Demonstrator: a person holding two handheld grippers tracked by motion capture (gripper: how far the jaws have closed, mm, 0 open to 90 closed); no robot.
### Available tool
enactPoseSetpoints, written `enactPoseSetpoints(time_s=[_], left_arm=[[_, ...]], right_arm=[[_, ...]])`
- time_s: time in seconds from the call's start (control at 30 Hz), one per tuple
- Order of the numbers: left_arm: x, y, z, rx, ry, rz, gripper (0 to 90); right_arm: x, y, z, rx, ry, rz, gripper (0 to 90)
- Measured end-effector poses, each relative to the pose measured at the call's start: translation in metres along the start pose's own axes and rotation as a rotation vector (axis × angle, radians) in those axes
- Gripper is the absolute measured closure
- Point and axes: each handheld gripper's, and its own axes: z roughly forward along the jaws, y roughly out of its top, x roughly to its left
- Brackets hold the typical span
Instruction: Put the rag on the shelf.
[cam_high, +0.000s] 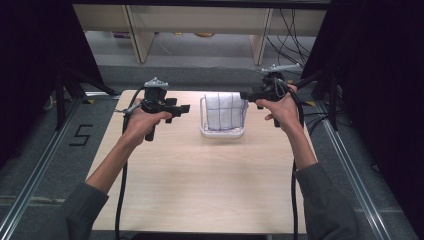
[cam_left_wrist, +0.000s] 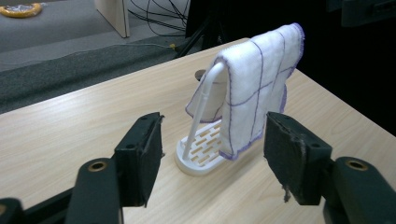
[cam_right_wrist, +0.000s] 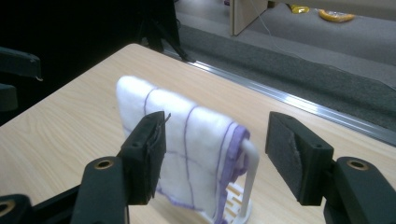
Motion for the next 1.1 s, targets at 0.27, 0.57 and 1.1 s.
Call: enactPoseSetpoints(time_s=[0.27,0.57,1.1], left_arm=[[-0.014,-0.021,-0.015,0.0,-0.03,0.042,26.3],[-0.028,-0.049,-0.024,0.013,-0.079,0.064,22.8],[-0.042,-0.07,-0.037,0.008,-0.113,0.101,24.1]], right_arm=[[0.011,-0.022,-0.011,-0.029,0.011,-0.019,35.9],[0.026,-0.05,-0.026,-0.047,0.041,-0.042,34.7],[0.04,-0.089,-0.037,-0.044,0.095,-0.047,34.4]])
